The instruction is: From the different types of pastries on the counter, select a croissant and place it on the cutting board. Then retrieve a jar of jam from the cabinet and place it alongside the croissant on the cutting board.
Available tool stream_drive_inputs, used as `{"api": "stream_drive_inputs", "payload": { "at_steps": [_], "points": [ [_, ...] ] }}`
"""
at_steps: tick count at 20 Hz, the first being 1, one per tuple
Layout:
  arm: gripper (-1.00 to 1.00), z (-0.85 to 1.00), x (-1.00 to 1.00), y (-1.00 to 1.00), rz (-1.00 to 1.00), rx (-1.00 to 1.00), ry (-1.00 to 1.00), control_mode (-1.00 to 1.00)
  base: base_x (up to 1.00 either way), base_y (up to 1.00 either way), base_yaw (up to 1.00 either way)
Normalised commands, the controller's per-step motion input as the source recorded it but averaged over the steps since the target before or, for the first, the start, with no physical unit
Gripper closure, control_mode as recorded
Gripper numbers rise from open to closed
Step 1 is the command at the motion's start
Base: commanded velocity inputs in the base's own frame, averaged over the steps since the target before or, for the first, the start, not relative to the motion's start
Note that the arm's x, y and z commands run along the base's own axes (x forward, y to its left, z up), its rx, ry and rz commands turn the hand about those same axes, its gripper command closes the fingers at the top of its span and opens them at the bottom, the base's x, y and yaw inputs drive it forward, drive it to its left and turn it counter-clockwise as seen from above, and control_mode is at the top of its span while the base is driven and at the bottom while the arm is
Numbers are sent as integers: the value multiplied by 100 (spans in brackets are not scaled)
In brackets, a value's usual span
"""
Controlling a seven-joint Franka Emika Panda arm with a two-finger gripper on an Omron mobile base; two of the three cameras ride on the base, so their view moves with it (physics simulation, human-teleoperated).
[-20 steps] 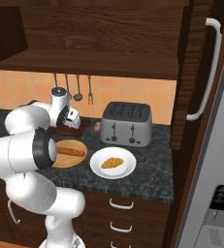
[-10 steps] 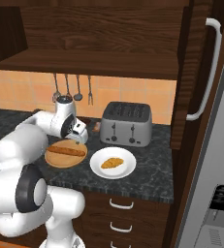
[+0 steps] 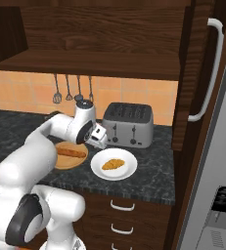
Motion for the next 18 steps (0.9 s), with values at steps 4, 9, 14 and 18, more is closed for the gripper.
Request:
{"api": "stream_drive_inputs", "payload": {
  "at_steps": [4,9,14,18],
  "points": [
    [-100,-23,-28,-31,-8,1,6,-100,0,0,0],
    [-100,-63,-54,-35,-12,-5,16,-100,0,0,0],
    [-100,0,9,-63,-12,1,10,-100,0,0,0],
    [-100,-9,43,-24,-3,0,5,-100,0,0,0]
  ]
}}
